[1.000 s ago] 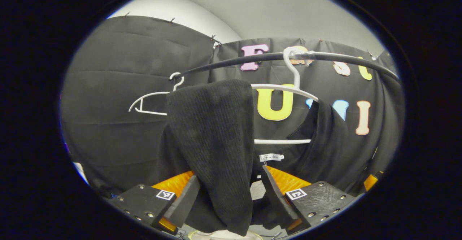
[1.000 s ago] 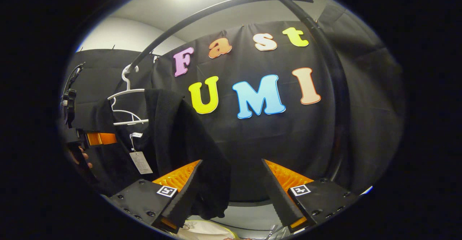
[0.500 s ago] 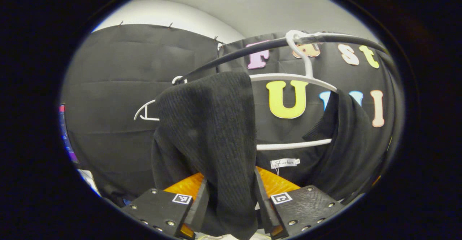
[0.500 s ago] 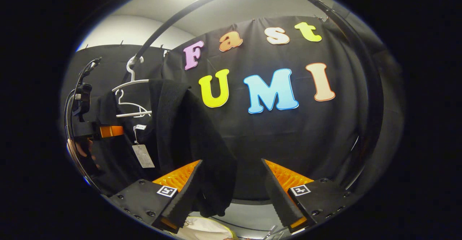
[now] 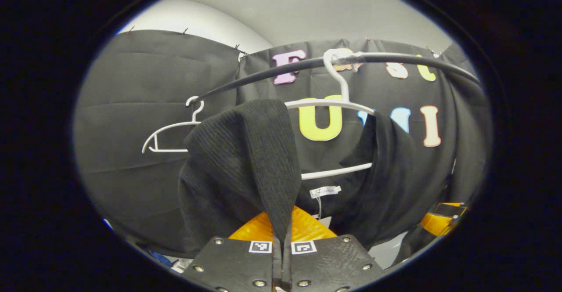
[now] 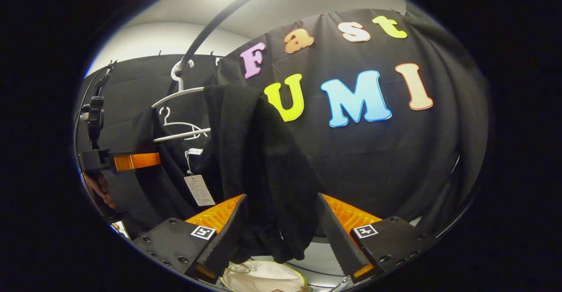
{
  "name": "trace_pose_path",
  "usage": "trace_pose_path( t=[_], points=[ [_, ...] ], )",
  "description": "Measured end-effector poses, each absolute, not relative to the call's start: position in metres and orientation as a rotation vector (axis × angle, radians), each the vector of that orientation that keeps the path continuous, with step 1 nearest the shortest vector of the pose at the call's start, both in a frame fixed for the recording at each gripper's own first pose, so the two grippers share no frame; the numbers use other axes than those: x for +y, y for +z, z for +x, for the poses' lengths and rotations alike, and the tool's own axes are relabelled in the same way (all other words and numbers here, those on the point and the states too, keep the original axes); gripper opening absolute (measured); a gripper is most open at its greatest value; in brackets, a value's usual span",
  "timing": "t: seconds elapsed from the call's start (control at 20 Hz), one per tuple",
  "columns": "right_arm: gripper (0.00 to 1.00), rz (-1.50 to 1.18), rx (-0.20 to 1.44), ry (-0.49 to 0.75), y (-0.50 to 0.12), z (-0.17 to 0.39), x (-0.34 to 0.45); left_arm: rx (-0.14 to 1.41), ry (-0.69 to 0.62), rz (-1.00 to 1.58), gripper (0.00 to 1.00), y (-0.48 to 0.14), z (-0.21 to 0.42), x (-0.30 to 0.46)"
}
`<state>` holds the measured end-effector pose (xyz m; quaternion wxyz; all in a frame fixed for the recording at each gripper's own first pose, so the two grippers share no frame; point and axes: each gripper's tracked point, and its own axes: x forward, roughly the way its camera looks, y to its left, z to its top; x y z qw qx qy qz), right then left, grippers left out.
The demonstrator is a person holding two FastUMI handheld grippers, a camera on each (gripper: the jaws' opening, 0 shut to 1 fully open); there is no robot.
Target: Grasp the clothes on the hanger with both hands and then place them into the laundry hamper below.
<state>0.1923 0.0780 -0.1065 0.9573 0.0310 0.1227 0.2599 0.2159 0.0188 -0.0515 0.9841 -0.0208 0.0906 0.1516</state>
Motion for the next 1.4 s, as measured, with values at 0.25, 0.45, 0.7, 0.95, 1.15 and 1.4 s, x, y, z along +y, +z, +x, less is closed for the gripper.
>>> trace_pose_path(
  t=[0.25,0.45,0.7,0.95,1.15,1.4],
  points=[
    [0.98,0.067,0.202,0.556,-0.078,0.172,0.122,0.117,0.172,-0.203,0.01,-0.014,0.188,0.01],
    [0.98,0.059,0.194,0.572,-0.063,0.167,0.159,0.081,0.1,-0.216,0.02,0.007,0.172,0.012],
    [0.98,-0.026,0.235,0.549,-0.074,0.174,0.185,0.068,0.051,-0.217,0.0,0.027,0.162,0.019],
    [0.98,0.012,0.283,0.478,-0.087,0.189,0.193,0.03,0.03,-0.23,0.02,0.042,0.15,0.022],
    [0.98,0.053,0.277,0.465,-0.093,0.209,0.203,0.026,0.017,-0.211,0.01,0.042,0.15,0.02],
    [0.98,0.026,0.285,0.423,-0.103,0.234,0.209,0.039,0.014,-0.201,0.01,0.037,0.151,0.02]
  ],
)
